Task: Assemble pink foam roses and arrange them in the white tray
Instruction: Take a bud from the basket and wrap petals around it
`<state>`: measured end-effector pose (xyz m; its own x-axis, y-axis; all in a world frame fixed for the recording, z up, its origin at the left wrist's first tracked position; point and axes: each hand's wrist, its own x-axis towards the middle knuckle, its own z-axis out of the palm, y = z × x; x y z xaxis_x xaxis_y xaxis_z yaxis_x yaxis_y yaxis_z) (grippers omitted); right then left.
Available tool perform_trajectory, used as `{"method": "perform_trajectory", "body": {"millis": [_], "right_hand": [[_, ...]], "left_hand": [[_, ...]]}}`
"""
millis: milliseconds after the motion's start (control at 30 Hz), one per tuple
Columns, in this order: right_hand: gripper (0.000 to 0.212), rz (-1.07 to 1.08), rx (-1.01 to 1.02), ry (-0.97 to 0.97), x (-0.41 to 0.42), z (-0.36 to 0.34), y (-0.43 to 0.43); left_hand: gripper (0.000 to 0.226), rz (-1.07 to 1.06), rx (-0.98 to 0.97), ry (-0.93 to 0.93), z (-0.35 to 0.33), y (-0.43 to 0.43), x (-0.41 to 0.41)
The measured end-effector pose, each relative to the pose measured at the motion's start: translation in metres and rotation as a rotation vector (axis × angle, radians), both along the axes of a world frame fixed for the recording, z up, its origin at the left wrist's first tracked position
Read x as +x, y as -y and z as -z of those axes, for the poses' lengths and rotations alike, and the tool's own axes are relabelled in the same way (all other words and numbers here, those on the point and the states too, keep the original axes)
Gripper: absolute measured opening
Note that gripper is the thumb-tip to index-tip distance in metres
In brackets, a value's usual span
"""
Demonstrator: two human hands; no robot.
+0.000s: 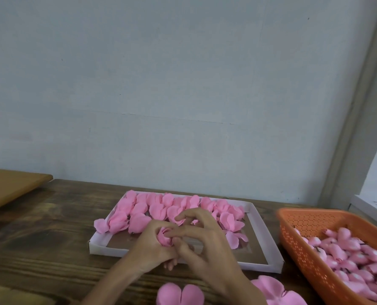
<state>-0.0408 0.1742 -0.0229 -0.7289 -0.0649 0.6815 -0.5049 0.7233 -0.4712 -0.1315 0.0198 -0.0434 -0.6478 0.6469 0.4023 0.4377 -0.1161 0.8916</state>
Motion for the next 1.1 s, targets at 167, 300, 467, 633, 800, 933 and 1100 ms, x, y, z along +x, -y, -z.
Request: {"method": "perform_trajectory", "body": {"millis": [167, 300, 467, 633, 800, 933, 1100], "right_hand": [[0.03, 0.009, -0.002, -0.076, 0.0, 0.0, 0.003], [0.018, 0.043, 0.029, -0.15, 0.001, 0.0, 0.005], [0.018, 0.089, 0.142, -0.228, 0.001, 0.004, 0.008], [0.019, 0.099, 0.15, -0.286, -0.002, 0.005, 0.011], [0.024, 0.123, 0.159, -0.27, 0.003, 0.006, 0.016], [0.03, 0.104, 0.147, -0.236, 0.004, 0.007, 0.021], [0.031, 0.12, 0.128, -0.242, 0.0, 0.013, 0.023]], "left_hand": [[0.026, -0.065, 0.049, 0.026, -0.002, -0.001, -0.001], [0.025, -0.125, 0.099, 0.025, 0.0, -0.003, 0.0], [0.021, -0.151, 0.119, 0.031, -0.001, -0.005, 0.004], [0.034, -0.179, 0.136, 0.059, 0.001, -0.004, 0.004], [0.019, -0.192, 0.197, 0.122, 0.001, -0.009, 0.006], [0.034, -0.251, 0.268, 0.13, -0.002, -0.012, 0.008], [0.036, -0.278, 0.289, 0.121, 0.001, -0.011, 0.006]]}}
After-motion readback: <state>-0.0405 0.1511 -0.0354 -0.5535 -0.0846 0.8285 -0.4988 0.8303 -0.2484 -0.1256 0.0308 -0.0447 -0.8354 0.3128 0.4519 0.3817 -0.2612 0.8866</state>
